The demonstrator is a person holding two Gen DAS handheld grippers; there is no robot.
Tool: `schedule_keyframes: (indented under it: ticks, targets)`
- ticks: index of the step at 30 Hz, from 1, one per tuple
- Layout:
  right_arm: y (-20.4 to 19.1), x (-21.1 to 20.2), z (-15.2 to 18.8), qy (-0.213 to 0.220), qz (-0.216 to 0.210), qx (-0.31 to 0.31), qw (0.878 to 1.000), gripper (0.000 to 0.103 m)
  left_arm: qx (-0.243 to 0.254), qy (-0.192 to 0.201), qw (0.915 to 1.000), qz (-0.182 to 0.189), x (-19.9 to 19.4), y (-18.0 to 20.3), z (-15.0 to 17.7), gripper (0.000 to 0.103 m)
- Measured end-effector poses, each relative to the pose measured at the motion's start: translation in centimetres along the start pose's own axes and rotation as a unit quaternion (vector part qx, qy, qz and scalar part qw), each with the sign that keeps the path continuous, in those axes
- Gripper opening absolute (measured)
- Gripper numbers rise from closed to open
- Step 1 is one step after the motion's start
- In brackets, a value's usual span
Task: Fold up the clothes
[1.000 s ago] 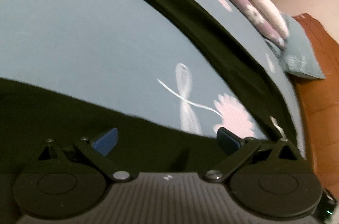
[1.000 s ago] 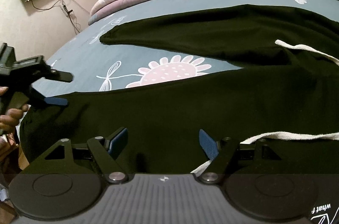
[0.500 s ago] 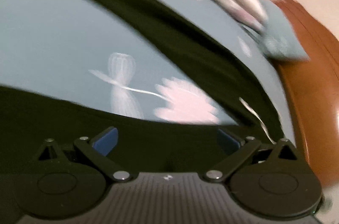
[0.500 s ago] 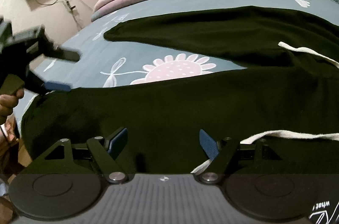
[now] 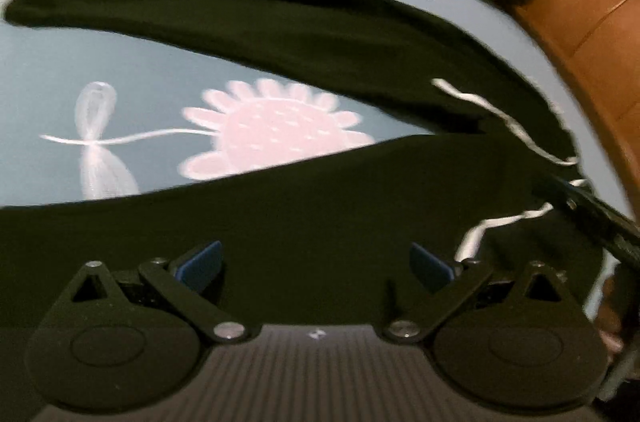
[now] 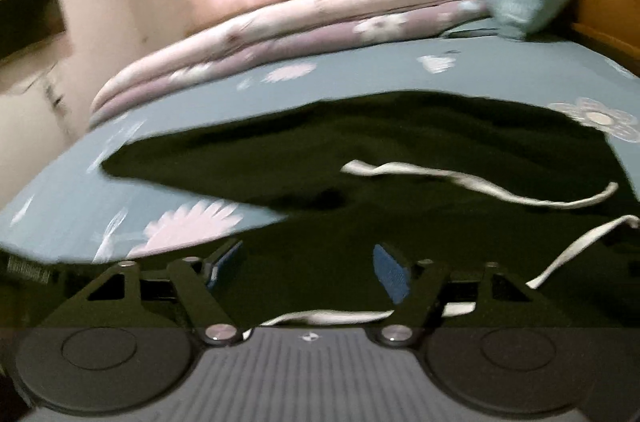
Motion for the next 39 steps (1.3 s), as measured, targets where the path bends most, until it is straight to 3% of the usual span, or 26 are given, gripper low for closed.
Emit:
schedule_keyframes:
  ticks: [2,4,8,13,17,21,24,29,34,39]
  targets:
    - [0.9,-0.3,-0.6,0.006,0.012,0.01,1.0,0.057,0.01,0.008,0.9996,0.024,0.6,0.1,0.0,0.099]
    - [1.6,-0.7,-1.4,0.014,0.04,0.009,0.999,0.055,0.02,0.021,0.9987,0.041,1.0,0.0,0.2,0.099]
    - [1.4,-0.5,-4.2,-0.001,0.088,-0.027,0.996,0.04,0.05,0.026,0.9975,0.043,1.3,0.1,0.6,0.099]
    - [-0.3,4.5,-8.0,-0.088,0.124,-0.069,0.986,0.026,0.059,0.033,0.9954,0.068,1.4,0.1,1.0,0.1]
    - [-1.4,10.5,-8.4,-0.175,0.139,-0.108,0.969,0.022,0.055,0.03,0.9954,0.072,1.3,0.1,0.9,0.1]
    - [-2.4,14.4,-7.6,-0.213,0.143,-0.128,0.958,0.023,0.043,0.028,0.9949,0.087,1.3,-0.3,0.5,0.1]
    - [-2.9,14.2,-8.3,-0.23,0.148,-0.153,0.95,0.022,0.043,0.028,0.9948,0.088,1.3,-0.3,0.6,0.1]
    - [-2.2,10.2,-11.5,-0.184,0.095,-0.096,0.973,0.031,0.051,0.028,0.9952,0.078,1.3,0.0,0.7,0.1]
    - [-3.4,9.8,-12.2,-0.19,0.119,-0.115,0.968,0.031,0.046,0.027,0.9961,0.071,0.9,0.0,0.7,0.1]
    - [-5.9,6.9,-14.1,-0.165,0.119,-0.152,0.967,0.033,0.036,0.037,0.9968,0.061,-0.1,-0.9,0.2,0.1]
Point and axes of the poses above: each gripper's, at about its wrist camera, not at the fingertips, and x roughly the way its jaws point, y to its right, z to its underside, the point moved 6 cm from there along x, roughly the way its jaws point, and after that the axes turned 14 degrees about -y, right-handed, at the moved point
